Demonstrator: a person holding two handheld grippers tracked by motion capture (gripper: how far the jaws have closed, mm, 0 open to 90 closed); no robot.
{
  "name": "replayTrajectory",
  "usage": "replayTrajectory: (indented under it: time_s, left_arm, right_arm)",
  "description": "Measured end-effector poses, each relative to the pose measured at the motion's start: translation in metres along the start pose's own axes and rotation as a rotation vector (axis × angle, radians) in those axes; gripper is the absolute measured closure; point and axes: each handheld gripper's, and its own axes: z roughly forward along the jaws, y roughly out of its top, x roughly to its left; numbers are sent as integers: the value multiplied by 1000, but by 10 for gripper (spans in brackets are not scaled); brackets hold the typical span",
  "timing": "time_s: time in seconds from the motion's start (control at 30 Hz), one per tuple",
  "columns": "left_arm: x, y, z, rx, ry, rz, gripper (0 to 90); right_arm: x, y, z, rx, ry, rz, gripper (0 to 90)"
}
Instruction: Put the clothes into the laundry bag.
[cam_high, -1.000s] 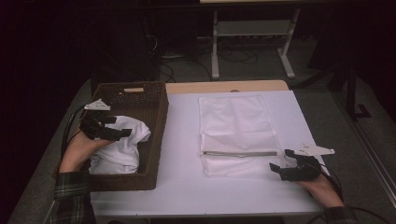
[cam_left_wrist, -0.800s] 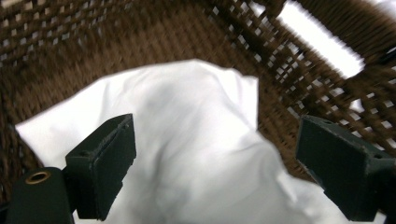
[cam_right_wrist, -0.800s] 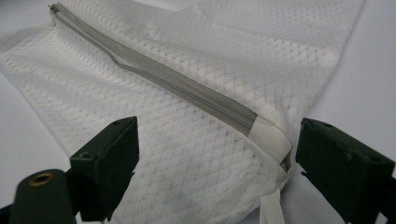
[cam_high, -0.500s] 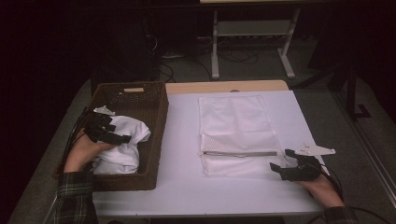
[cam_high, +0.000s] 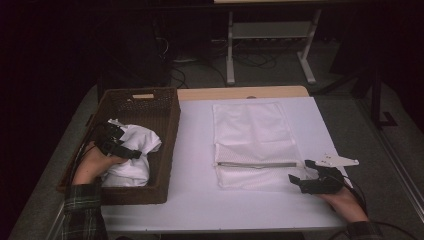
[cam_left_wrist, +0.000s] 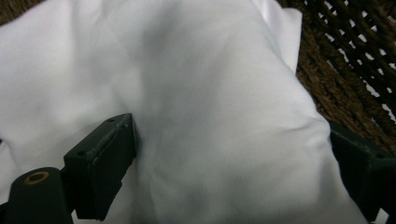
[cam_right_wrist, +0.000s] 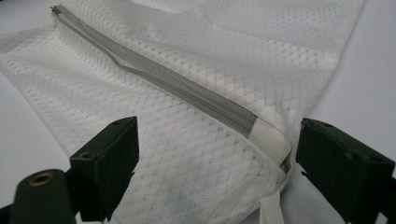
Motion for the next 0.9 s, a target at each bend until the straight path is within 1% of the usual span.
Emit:
replayTrajectory:
  time_s: [0.1, 0.13, 0.23, 0.33, 0.4, 0.5, 0.53, 0.57, 0.6, 0.63, 0.67, 0.7, 0.73, 0.77, 0.8, 0.83, 0.87, 0.9]
  left_arm:
    - [0, -1, 3, 19, 0, -10, 114]
    - [0, -1, 3, 22, 1, -5, 113]
    - [-1, -1, 4, 22, 2, -5, 112]
    - [0, -1, 6, 20, -6, -18, 112]
    - [-1, -2, 8, 31, -6, -26, 112]
    - [-1, -1, 11, 61, -6, -31, 113]
    - [0, -1, 12, 69, -10, -28, 115]
    - [1, 0, 13, 76, -16, -39, 118]
    - [1, 0, 13, 76, -16, -39, 123]
    - [2, 1, 15, 89, -25, -43, 123]
    - [2, 1, 15, 89, -25, -43, 144]
    - [3, 2, 15, 104, -24, -41, 144]
    - [3, 2, 15, 104, -24, -41, 212]
    - [2, 2, 14, 115, -23, -38, 212]
    - [2, 2, 13, 119, -24, -39, 286]
    - [2, 2, 13, 119, -24, -39, 327]
    - [1, 2, 11, 120, -33, -7, 327]
    - [1, 2, 10, 122, -36, -1, 444]
  right_arm:
    - [0, 0, 0, -1, 0, -1, 127]
    - [0, 0, 0, -2, 1, -1, 127]
    - [0, 0, 0, -2, 2, -1, 127]
    - [0, 0, 1, -3, 1, -2, 127]
    - [0, 0, 1, -2, 0, -1, 128]
    - [0, 0, 0, -4, -4, 7, 127]
    - [0, 1, 0, -6, -4, 6, 128]
    - [0, 1, 1, -6, -5, 6, 128]
    - [0, 1, 1, -6, -5, 6, 128]
    - [0, 1, 1, -5, -5, 6, 128]
    - [0, 1, 1, -5, -5, 6, 128]
    - [0, 1, 1, -5, -3, 3, 128]
    - [0, 1, 1, -5, -3, 3, 128]
    - [1, 1, 1, -6, -1, 2, 128]
    - [1, 1, 2, -6, -1, 1, 128]
    - [1, 1, 2, -6, -1, 1, 128]
    - [1, 1, 2, -7, 0, 2, 128]
    - [1, 2, 2, -8, 1, 3, 128]
